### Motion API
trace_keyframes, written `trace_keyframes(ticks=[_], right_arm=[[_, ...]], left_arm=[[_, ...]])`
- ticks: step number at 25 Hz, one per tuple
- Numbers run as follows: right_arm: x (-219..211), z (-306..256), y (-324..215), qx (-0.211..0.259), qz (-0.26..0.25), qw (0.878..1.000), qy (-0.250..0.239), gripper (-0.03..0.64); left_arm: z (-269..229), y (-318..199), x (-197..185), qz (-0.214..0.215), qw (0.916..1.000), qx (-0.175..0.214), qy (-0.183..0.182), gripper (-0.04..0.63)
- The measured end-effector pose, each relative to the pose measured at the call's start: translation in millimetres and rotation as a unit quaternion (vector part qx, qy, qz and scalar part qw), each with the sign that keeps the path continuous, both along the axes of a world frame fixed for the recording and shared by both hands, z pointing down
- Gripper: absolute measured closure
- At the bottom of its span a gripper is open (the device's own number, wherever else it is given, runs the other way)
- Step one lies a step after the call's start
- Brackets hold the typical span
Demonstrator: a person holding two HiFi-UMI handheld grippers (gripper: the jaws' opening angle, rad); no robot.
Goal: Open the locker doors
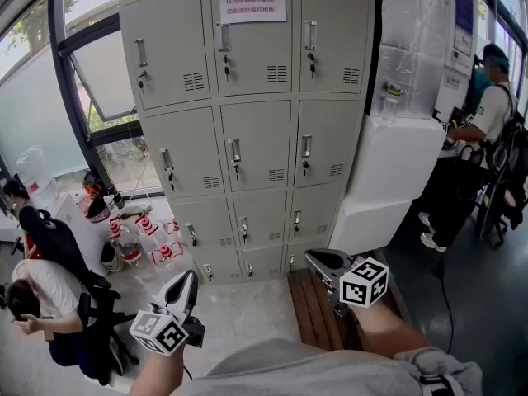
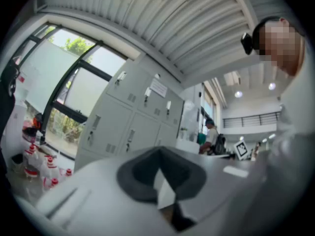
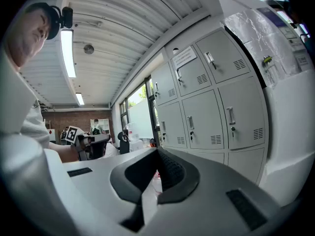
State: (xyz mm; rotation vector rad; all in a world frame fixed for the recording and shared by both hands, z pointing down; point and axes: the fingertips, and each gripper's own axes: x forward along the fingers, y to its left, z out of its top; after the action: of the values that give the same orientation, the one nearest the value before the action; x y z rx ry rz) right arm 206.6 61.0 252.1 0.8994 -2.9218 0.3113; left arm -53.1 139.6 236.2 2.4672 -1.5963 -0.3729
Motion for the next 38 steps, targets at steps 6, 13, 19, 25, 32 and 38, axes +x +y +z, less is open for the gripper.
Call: trace_keyframes(ticks=[6,13,19,25,32,38], right_arm=[[7.5,-1.1,-9.8,0.001,-0.004,1.000,-0.001,0.614],[21.7,-2.2,-20.9,-0.002,-0.013,1.000,-0.004,0.614],[34.4,-0.6,-32.5,-0.011,-0.034,0.999,-0.007,0.614],[14.2,-1.6,-55.6,-0.005,-0.068,0.998,0.002,0.613],[-86.0,-24.3,-94.9,0.026,-0.112,0.993,0.006,0.612],[-212.6,-47.1,-148.8,0.065,-0.109,0.992,0.004,0.614]], left_arm=[[-0.7,-9.6,10.6,-0.001,1.0000,0.002,0.002,0.591],[-2.5,-21.8,28.5,-0.004,1.0000,0.001,0.002,0.591],[0.8,-34.4,48.4,-0.015,0.9998,-0.006,0.008,0.591],[4.7,-47.0,53.6,-0.027,0.9995,-0.012,0.009,0.591],[2.9,-69.3,-30.5,-0.065,0.9976,0.002,0.022,0.591],[12.5,-127.5,-141.0,-0.045,0.9985,0.019,0.025,0.591]])
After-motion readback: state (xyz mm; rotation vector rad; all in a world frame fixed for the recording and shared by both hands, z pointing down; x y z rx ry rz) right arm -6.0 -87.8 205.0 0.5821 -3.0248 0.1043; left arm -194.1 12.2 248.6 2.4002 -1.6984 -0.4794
